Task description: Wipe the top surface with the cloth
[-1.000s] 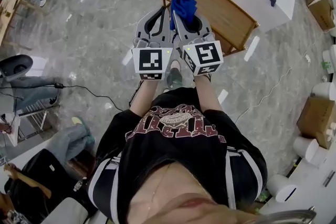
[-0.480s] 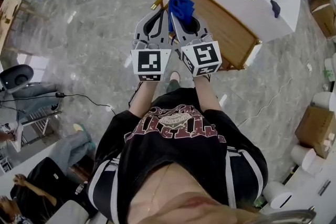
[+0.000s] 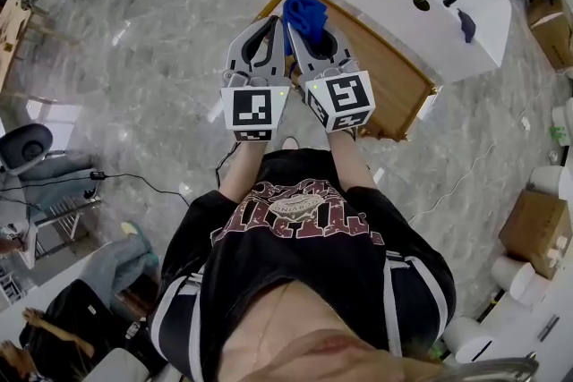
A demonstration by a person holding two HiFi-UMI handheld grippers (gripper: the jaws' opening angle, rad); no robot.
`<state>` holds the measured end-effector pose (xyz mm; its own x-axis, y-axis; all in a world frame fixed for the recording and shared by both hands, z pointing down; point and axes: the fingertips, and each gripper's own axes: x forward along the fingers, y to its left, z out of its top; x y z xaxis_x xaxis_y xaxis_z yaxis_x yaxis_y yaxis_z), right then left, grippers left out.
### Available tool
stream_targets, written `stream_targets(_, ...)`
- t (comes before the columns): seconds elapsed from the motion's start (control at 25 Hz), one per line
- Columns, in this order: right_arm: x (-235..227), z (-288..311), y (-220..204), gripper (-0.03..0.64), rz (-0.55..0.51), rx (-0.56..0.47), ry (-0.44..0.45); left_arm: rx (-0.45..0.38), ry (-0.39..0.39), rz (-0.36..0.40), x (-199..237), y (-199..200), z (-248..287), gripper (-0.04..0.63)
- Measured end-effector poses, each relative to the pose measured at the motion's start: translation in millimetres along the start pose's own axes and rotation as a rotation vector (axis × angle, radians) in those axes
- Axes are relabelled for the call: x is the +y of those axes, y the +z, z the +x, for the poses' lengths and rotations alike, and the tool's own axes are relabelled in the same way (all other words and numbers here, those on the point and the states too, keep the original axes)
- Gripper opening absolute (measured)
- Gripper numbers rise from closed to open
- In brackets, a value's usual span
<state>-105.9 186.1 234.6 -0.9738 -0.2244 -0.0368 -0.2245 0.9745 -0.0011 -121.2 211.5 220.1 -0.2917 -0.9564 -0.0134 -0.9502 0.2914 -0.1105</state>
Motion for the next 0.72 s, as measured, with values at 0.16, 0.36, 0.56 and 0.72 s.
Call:
stream_targets(0.16,-23.3,2.4,-8.3,0.058,0.017,0.019,-0.032,0.02,-0.025,-0.018,-5.2,-7.5,22.7,0.046)
stream_targets(0.36,-50.9,7.9,-12.0,0.058,0.028,0.02,-0.077,0.029,-0.063,-0.007,-13.6,-11.7,50.6,0.046)
stream_targets(0.56,-75.6,16.7,-18.3,0.058,0.03,0.03,-0.144,0.034,-0.127,-0.017,-17.0,-17.5,78.5,0.046)
stream_targets(0.72,-100.2,31.6,-18.4,0.058,0.016,0.031,-0.212,0.019,-0.188,-0.015,-14.7,-17.2,109.6,0.046)
